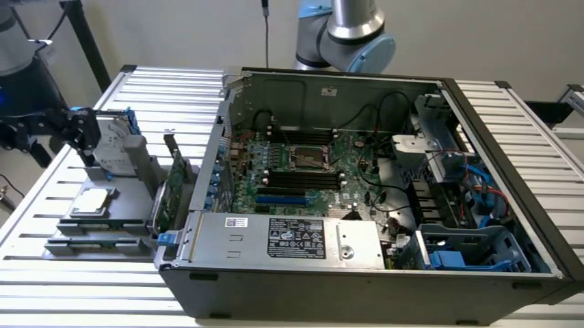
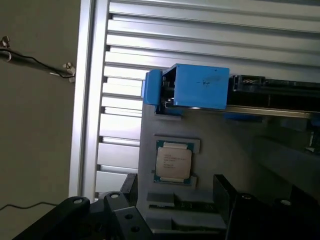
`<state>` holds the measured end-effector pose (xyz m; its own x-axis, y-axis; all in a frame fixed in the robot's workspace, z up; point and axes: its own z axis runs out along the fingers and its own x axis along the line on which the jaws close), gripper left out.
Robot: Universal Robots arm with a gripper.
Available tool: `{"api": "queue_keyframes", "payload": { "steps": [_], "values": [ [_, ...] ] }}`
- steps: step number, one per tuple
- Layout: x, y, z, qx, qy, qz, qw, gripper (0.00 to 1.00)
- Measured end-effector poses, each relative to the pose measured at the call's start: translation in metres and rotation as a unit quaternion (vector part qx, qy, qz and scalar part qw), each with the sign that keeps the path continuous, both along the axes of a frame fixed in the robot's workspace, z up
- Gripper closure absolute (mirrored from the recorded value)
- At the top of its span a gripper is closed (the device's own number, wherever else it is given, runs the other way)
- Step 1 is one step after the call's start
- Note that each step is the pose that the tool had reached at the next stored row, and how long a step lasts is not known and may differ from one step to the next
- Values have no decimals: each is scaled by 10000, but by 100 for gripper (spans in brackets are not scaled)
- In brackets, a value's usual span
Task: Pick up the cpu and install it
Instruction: 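Pick up the cpu and move it towards the insertion slot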
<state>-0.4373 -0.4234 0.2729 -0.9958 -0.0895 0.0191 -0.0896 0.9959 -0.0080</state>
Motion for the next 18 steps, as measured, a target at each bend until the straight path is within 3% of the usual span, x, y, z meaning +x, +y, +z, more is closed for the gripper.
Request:
{"api": "queue_keyframes", "payload": {
  "steps": [18],
  "values": [
    [0, -33, -328, 13, -17, -59, 10000, 29]
  ]
}}
